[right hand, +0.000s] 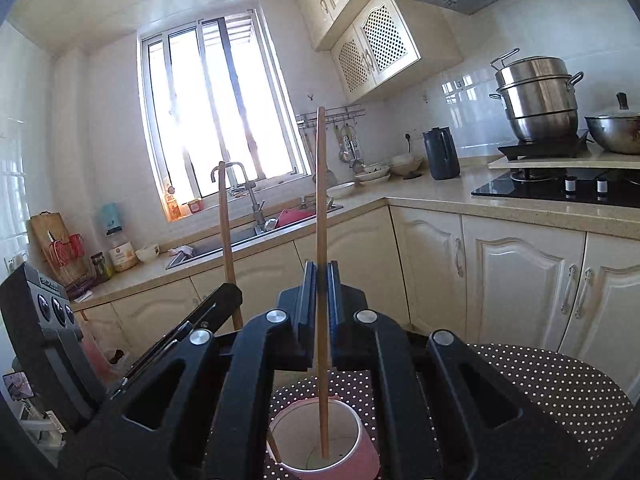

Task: Organize utensils
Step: 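Lift the held chopstick with the left tool over the pink cup while the right tool carries its own, then open the left tool to drop its chopstick into the cup while the right tool releases its own, then move both open tools back down to the chopstick pile, then close the left tool on a chopstick while the right tool grasps another chopstick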

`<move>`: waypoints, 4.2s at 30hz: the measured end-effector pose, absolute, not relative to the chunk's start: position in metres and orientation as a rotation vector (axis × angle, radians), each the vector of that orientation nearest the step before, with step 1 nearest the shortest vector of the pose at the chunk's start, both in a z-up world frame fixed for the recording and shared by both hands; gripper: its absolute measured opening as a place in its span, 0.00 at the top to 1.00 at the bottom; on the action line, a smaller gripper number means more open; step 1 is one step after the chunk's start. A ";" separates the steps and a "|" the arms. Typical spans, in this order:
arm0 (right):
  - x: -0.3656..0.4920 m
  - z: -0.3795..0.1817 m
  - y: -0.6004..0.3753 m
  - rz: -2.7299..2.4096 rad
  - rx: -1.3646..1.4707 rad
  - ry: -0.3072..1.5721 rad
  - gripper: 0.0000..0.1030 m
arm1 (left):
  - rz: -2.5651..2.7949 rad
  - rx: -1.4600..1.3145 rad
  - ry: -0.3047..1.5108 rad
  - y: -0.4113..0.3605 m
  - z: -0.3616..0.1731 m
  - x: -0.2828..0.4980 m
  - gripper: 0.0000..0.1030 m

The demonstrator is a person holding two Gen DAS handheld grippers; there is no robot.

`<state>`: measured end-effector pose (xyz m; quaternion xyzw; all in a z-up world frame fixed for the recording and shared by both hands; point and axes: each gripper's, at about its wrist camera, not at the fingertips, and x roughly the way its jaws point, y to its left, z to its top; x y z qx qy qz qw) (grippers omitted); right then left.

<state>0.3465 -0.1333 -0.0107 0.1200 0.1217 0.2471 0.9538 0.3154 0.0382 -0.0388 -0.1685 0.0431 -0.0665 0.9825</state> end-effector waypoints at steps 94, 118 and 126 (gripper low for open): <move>0.224 -0.141 -0.186 0.531 -0.106 0.989 0.49 | -0.159 -0.013 1.154 -0.010 -0.186 0.201 0.65; 0.257 -0.164 -0.146 0.557 -0.226 1.159 0.70 | -0.149 0.022 1.163 -0.008 -0.188 0.223 0.92; 0.262 -0.168 -0.121 0.530 -0.323 1.201 0.74 | -0.157 0.026 1.160 -0.008 -0.188 0.225 0.93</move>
